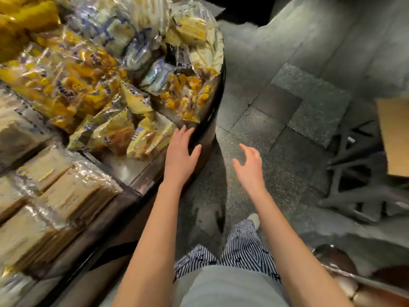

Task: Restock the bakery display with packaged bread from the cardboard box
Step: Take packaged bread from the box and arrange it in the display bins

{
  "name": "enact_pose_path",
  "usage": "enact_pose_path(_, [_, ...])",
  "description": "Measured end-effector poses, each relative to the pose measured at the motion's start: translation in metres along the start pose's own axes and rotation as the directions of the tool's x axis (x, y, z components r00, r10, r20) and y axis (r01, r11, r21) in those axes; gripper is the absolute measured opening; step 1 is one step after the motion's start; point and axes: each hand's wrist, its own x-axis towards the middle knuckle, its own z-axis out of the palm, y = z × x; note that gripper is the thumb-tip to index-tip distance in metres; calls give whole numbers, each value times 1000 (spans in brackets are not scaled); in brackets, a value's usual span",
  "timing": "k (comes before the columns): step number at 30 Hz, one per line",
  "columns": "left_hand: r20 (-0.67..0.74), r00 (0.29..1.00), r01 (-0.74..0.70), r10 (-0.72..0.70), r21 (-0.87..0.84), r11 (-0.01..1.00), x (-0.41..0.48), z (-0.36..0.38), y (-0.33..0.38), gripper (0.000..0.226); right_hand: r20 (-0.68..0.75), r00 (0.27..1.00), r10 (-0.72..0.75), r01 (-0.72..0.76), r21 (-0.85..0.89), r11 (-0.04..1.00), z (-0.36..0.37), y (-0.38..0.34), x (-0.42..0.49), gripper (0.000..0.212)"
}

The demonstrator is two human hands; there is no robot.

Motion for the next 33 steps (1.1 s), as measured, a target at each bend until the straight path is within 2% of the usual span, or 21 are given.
enact_pose_path(4, [79, 989, -121, 121, -9, 993, 56, 75, 79, 54, -98, 990, 100, -97, 33, 995, -78, 51, 50, 54])
enact_pose_path(7, [189, 951, -248, 244, -1, 969, 92, 142, 151, 56, -173, 972, 162, -160, 21, 987, -143, 95, 87, 55])
enact_pose_path(10, [277, 896, -358, 348, -15, 934, 123, 205, 224, 58, -280, 932, 231, -230, 37, 973, -212, 139, 124, 57])
enact_pose_path(16, [365, 821, -463, 439, -24, 886, 166, 292, 320, 56, -418, 829, 371, -387, 49, 921, -295, 200, 162, 54])
enact_pose_path(20, [473, 743, -532, 474, -13, 846, 194, 345, 357, 57, -412, 758, 506, -496, 140, 857, -327, 234, 187, 55])
enact_pose_path(26, [610, 660, -544, 438, -14, 839, 253, 425, 405, 58, -435, 676, 595, -575, 194, 795, -376, 274, 249, 57])
enact_pose_path(33, [739, 515, -616, 435, -35, 787, 347, 512, 481, 60, -452, 553, 700, -654, 285, 701, -429, 299, 344, 59])
